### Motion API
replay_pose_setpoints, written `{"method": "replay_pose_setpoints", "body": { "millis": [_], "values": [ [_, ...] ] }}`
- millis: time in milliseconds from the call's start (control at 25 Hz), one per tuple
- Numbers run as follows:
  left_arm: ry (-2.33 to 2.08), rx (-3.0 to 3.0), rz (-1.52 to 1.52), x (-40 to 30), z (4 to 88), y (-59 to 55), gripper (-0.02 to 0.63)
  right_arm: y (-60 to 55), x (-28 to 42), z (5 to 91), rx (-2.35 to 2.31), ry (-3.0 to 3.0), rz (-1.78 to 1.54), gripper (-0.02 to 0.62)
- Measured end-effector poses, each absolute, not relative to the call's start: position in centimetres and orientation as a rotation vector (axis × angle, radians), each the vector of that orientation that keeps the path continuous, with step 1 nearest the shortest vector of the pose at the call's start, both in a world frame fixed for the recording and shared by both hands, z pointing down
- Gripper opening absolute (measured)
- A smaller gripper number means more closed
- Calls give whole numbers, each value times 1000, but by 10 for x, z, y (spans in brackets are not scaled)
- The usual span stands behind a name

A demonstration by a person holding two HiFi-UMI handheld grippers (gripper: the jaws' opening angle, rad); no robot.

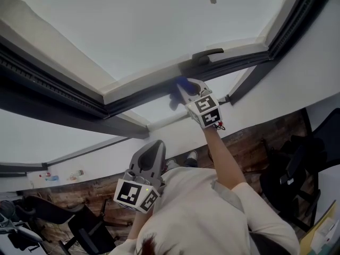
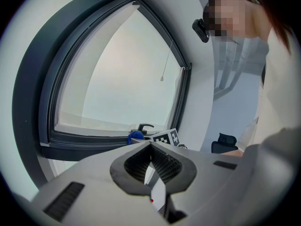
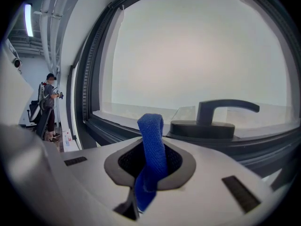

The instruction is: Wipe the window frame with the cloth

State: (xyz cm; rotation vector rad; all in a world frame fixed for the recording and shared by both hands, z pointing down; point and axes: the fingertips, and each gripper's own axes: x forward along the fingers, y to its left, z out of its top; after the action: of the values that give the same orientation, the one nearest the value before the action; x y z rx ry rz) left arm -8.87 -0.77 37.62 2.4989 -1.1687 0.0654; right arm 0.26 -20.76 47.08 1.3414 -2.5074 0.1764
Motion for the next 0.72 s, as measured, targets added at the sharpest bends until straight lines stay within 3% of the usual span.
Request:
{"method": "replay_pose_setpoints", "body": {
  "millis": [720],
  "values": [
    [-1161,2500,68,-102,376,-8,9,-214,39,471,1460,-2442,188,49]
  ]
}}
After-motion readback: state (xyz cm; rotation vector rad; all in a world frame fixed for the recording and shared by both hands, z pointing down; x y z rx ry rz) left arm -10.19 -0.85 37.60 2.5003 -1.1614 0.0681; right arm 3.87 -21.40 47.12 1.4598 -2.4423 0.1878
